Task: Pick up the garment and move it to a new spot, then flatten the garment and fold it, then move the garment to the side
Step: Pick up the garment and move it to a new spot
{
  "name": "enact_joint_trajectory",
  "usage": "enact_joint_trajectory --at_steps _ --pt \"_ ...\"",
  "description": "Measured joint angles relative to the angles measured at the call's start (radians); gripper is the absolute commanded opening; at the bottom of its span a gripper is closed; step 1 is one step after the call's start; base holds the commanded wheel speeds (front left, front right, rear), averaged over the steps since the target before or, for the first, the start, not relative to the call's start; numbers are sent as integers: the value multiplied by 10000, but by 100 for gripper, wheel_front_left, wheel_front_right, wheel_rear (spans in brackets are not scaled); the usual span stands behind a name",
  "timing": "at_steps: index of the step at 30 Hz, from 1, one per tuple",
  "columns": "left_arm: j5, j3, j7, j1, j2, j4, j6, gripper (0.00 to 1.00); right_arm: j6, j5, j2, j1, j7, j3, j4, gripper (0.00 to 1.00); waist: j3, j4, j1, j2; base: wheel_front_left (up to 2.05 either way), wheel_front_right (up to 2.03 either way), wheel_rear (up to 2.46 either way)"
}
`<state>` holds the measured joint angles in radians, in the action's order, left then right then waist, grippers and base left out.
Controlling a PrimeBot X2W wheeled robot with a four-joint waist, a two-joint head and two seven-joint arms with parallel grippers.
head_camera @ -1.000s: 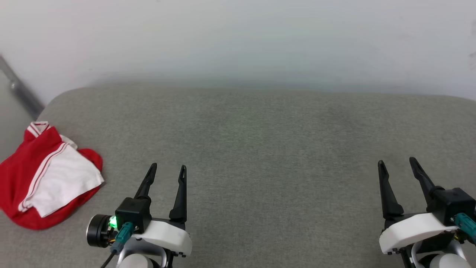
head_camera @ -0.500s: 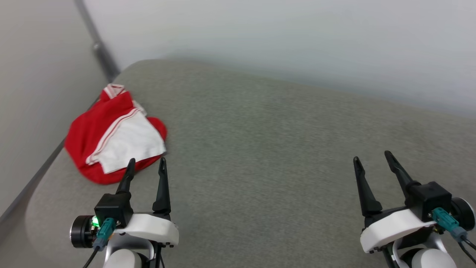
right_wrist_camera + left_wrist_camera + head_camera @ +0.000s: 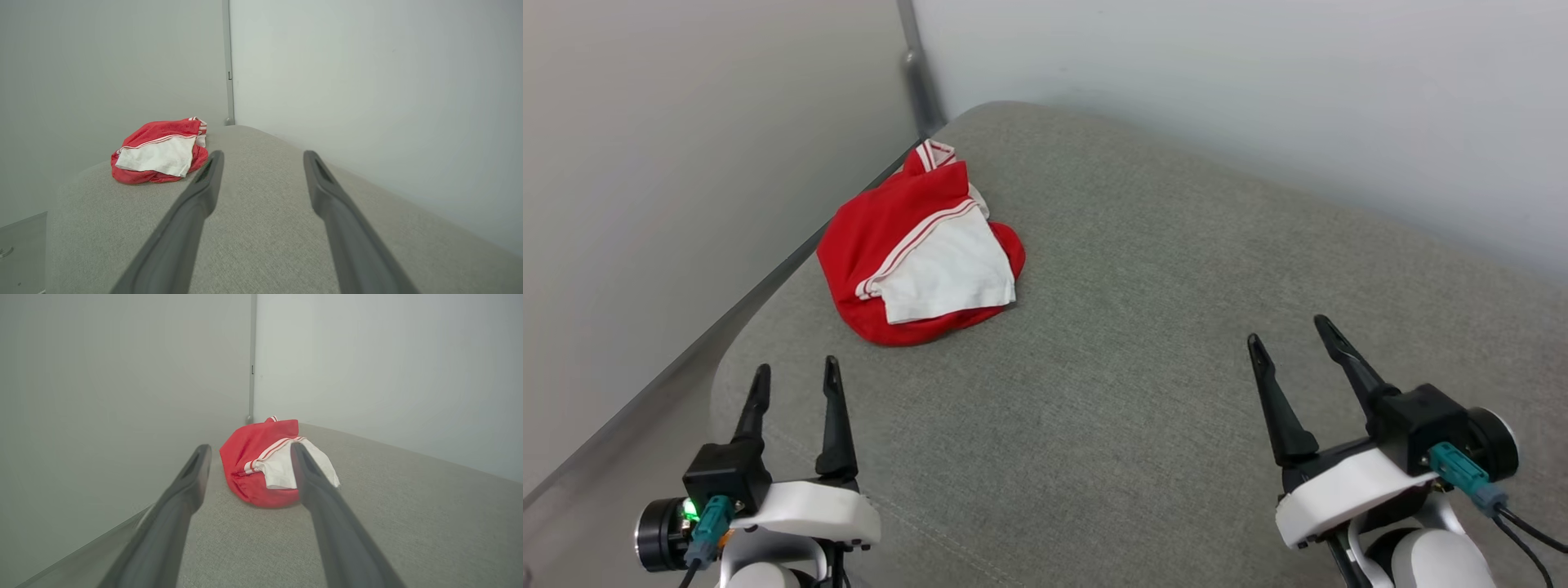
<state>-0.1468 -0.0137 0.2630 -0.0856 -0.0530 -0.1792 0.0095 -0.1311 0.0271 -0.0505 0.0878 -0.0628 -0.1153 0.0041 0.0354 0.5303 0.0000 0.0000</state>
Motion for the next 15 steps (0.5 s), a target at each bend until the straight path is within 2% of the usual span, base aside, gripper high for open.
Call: enact_joint_trajectory --at_steps 9,15 --pt "19 -184 0 13 10 274 82 100 0 -19 2 313 21 -221 203 100 228 102 1 0 0 0 0" --pt "104 -196 0 -250 -13 94 -77 100 0 -90 2 316 54 15 136 100 318 66 0 0 0 0 0"
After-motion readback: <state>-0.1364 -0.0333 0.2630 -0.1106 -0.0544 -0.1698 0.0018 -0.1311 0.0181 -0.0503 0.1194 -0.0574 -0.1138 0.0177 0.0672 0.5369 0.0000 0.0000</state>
